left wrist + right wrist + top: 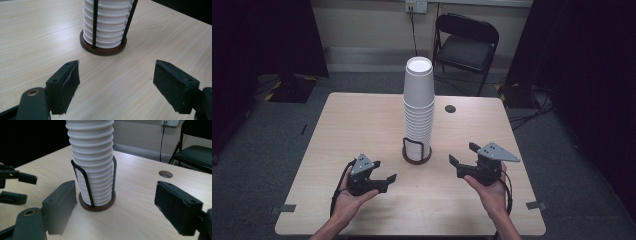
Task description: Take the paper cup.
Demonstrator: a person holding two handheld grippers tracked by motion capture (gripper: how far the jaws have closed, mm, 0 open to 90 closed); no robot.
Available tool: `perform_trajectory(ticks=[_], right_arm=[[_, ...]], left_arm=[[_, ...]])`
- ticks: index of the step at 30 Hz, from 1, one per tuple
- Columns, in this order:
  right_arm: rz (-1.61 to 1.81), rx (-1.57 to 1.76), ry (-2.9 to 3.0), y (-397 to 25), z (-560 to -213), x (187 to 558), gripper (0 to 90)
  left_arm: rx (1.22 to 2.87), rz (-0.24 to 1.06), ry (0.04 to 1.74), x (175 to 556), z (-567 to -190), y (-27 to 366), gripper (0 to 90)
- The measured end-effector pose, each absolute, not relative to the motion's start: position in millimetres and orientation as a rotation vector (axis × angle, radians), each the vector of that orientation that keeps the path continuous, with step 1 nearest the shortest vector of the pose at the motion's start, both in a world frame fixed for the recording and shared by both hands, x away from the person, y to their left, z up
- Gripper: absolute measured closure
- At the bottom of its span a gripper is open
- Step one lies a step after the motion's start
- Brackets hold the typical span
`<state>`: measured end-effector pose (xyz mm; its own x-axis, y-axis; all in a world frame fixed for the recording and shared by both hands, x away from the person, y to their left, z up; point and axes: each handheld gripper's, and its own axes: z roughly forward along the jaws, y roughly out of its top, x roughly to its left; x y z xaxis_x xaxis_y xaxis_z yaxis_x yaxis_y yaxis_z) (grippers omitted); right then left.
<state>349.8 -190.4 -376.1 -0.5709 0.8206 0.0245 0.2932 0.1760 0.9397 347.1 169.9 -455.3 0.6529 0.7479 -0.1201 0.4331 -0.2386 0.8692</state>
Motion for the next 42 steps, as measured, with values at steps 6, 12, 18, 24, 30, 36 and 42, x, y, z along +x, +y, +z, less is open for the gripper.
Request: perform_trajectory(ticks=[6, 12, 18, 24, 30, 36, 42], right_arm=[[1.439, 1.007, 1.924, -182.8, -355.2, 357.7, 17.1], [1.466, 0.978, 1.907, -176.4, -335.4, 363.5, 15.9], [1.529, 0.917, 1.907, -159.3, -309.3, 378.9, 15.0], [1.542, 0.876, 1.93, -144.9, -295.8, 389.7, 14.0], [1.556, 0.85, 1.92, -139.0, -283.6, 395.6, 13.5], [1.586, 0.835, 1.926, -131.9, -272.4, 404.6, 13.3], [1.611, 0.803, 1.915, -120.0, -260.8, 408.4, 13.3]], left_arm=[[1.869, 0.397, 0.927, 345.4, -454.5, 168.4, 21.7], [1.892, 0.389, 0.916, 346.2, -456.0, 164.7, 21.9], [1.894, 0.388, 0.924, 348.3, -457.1, 165.0, 22.1], [1.888, 0.381, 0.932, 349.5, -457.5, 165.3, 22.2], [1.895, 0.375, 0.936, 350.6, -459.2, 165.8, 22.3], [1.892, 0.374, 0.944, 350.3, -459.0, 165.8, 22.5], [1.899, 0.371, 0.935, 349.6, -458.9, 164.8, 22.6]])
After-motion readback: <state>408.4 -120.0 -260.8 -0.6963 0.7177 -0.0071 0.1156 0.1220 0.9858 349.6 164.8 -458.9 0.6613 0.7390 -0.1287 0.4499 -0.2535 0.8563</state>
